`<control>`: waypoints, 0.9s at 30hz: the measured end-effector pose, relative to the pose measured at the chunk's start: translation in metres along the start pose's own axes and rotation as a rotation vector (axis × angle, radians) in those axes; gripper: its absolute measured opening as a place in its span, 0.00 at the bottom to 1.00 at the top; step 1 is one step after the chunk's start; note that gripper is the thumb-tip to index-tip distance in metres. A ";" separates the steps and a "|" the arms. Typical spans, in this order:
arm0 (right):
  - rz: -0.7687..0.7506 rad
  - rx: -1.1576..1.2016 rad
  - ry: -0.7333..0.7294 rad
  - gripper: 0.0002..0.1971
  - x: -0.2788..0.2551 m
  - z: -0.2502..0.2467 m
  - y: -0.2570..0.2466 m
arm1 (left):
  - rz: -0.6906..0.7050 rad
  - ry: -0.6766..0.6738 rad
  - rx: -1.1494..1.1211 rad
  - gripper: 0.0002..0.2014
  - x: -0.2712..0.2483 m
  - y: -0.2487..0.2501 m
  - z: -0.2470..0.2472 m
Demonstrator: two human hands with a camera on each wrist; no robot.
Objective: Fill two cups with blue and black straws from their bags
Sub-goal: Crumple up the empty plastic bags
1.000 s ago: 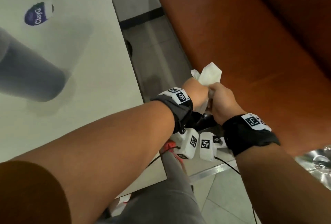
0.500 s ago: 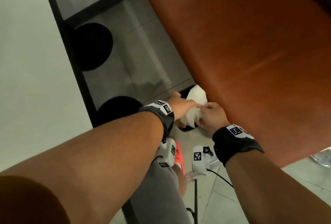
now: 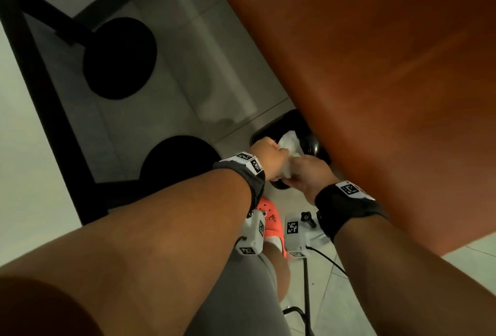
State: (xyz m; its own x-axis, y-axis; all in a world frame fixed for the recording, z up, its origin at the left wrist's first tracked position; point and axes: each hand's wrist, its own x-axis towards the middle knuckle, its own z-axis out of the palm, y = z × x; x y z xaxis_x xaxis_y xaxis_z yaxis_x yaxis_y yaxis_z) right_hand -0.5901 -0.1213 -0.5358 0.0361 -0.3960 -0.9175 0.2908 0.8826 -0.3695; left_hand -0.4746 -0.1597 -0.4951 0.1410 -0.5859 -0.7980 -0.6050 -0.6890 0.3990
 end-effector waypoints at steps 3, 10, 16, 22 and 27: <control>-0.008 0.045 0.018 0.21 0.009 0.000 0.002 | 0.028 -0.018 0.083 0.16 0.006 0.000 0.000; 0.019 -0.084 0.158 0.30 0.015 -0.005 -0.006 | 0.016 -0.106 0.310 0.26 0.010 0.003 -0.005; -0.033 -0.079 0.157 0.26 -0.005 -0.015 -0.008 | 0.107 -0.089 0.252 0.16 -0.008 0.017 -0.008; -0.181 -0.090 0.131 0.17 -0.065 -0.016 -0.024 | 0.243 -0.110 0.098 0.08 -0.060 0.063 -0.017; -0.368 -0.127 0.141 0.11 -0.143 -0.011 -0.062 | 0.317 -0.063 -0.196 0.08 -0.125 0.113 -0.046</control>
State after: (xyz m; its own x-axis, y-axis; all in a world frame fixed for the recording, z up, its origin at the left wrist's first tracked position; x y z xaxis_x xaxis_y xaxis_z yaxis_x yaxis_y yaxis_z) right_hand -0.6241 -0.1159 -0.3831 -0.1822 -0.6605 -0.7284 0.1388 0.7161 -0.6841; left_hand -0.5246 -0.1835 -0.3297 -0.0816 -0.7601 -0.6447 -0.4484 -0.5497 0.7048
